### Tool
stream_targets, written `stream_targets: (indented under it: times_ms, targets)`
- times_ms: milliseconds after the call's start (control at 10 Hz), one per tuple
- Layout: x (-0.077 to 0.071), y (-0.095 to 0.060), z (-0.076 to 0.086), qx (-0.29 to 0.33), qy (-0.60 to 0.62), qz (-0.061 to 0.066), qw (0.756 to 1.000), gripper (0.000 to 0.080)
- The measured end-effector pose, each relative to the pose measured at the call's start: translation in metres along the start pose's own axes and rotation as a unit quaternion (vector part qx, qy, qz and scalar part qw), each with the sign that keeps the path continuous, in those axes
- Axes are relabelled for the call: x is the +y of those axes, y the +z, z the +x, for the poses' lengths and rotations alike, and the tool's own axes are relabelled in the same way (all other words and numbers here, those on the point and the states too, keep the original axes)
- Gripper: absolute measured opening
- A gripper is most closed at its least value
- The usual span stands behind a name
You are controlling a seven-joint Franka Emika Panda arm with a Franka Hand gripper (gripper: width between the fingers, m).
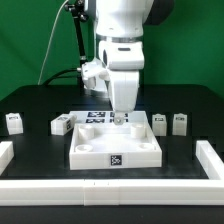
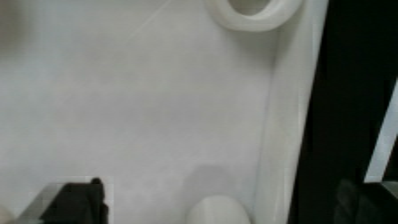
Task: Assemble one leg
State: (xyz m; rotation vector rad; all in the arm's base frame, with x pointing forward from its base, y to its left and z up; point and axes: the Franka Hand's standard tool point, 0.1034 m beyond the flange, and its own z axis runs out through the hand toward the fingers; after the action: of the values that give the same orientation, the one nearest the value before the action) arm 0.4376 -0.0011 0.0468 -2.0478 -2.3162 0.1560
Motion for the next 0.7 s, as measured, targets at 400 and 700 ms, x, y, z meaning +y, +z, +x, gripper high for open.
stream_targets:
  times_ms: [400, 700]
  targets:
    - [-0.007, 0.038, 0.005, 0.014, 0.002, 0.017, 1.000, 0.0650]
    - [-0.008, 0.039, 0.005, 0.014, 0.006, 0.019, 1.000, 0.0522]
